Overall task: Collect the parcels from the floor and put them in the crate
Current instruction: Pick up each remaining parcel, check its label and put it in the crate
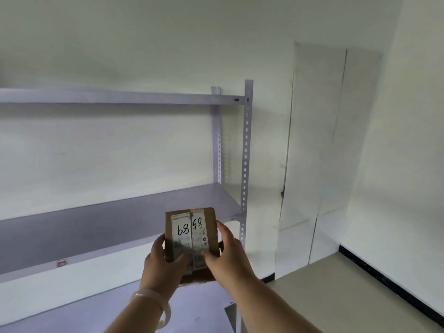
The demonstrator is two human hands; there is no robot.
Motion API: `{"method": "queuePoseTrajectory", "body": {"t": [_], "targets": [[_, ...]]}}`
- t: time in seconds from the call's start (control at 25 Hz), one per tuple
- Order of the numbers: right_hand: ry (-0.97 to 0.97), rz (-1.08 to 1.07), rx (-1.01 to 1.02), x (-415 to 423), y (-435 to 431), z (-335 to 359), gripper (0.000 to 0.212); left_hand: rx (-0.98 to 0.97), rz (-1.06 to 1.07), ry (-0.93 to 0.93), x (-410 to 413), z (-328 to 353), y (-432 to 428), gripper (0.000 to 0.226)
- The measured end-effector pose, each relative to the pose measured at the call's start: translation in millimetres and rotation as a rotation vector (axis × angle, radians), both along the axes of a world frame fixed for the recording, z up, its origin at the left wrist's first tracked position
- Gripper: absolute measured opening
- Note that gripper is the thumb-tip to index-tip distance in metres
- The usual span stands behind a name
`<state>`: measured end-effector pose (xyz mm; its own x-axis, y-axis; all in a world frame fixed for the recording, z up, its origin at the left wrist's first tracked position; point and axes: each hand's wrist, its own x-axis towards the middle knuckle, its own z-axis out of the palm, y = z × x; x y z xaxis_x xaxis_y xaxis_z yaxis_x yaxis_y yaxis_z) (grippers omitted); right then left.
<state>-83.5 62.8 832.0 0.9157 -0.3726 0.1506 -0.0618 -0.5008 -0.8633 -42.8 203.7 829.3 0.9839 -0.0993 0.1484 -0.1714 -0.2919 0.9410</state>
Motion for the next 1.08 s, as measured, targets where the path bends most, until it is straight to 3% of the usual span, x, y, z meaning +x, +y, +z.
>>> {"method": "queuePoseTrajectory", "body": {"t": [0.2, 0.44, 0.84, 1.08], "targets": [[-0.108, 0.095, -0.003, -8.8, 57.5, 53.5, 0.071, -0.058, 0.121, -0.068, -23.0, 52.3, 56.6, 0.045], [-0.179, 0.283, 0.005, -9.6, 157.5, 89.8, 0.07, -0.049, 0.284, -0.111, -44.3, 89.2, 159.1, 0.055], [-0.15, 0.439, 0.013, -10.8, 365.7, 79.2, 0.074, 0.033, 0.431, -0.063, -65.3, 81.8, 365.9, 0.065], [-0.111, 0.416, 0.007, -16.0, 489.3, 70.6, 0.074, -0.003, 0.395, -0.032, -64.5, 71.8, 489.4, 0.058]]}}
